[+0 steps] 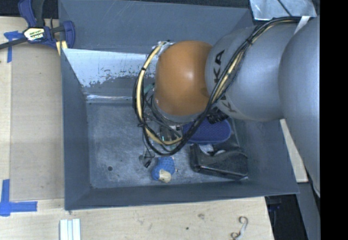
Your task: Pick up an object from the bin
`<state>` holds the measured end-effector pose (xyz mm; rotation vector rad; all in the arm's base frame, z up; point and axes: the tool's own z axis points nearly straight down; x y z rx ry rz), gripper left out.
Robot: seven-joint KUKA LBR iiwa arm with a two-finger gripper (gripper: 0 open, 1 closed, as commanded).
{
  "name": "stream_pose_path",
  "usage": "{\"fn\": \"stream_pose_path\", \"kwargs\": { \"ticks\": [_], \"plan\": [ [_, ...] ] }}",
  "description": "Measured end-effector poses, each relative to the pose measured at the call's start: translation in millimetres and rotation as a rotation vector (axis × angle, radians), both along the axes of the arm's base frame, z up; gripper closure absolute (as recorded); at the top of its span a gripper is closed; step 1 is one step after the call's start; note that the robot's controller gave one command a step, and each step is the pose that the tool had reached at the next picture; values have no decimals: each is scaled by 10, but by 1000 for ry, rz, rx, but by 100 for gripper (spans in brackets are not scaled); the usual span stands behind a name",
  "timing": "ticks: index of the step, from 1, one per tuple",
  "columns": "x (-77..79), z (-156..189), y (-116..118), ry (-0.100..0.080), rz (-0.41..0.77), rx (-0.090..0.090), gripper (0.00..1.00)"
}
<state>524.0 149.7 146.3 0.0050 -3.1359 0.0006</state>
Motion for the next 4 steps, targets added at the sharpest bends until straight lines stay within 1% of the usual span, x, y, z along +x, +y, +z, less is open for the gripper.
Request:
{"fn": "stream_pose_path", "kwargs": {
  "ticks": [1,2,3,4],
  "plan": [
    [-27,-747,-718,-6,368,4,0],
    [-240,-738,-521,-16,702,1,0],
    [-379,-746,-915,-12,966,2,0],
    [-385,-748,-910,-10,964,3,100]
  ]
}}
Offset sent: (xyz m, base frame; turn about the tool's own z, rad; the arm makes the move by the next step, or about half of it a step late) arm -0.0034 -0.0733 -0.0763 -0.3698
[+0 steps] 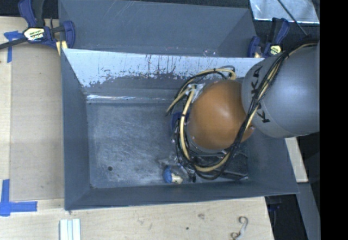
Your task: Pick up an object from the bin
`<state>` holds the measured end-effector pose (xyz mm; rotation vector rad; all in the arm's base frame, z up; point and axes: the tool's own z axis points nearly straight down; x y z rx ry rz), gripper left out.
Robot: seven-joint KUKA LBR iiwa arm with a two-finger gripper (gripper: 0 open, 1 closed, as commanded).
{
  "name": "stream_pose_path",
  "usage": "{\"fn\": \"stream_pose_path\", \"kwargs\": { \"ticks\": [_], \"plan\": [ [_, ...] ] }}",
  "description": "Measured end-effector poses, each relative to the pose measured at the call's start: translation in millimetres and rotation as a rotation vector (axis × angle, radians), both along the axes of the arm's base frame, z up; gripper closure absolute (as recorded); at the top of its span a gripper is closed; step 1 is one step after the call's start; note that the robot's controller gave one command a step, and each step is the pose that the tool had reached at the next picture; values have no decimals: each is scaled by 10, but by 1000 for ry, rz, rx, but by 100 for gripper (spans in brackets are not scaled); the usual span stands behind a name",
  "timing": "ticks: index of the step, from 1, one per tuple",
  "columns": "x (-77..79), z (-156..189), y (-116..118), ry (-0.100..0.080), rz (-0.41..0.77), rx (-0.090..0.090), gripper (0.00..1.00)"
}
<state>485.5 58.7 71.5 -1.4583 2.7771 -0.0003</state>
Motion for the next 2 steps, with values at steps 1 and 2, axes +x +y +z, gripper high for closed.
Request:
{"fn": "stream_pose_path", "kwargs": {
  "ticks": [1,2],
  "plan": [
    [168,1147,165,-6,-10,1,100],
    [364,1621,106,-5,-24,0,100]
  ]
}}
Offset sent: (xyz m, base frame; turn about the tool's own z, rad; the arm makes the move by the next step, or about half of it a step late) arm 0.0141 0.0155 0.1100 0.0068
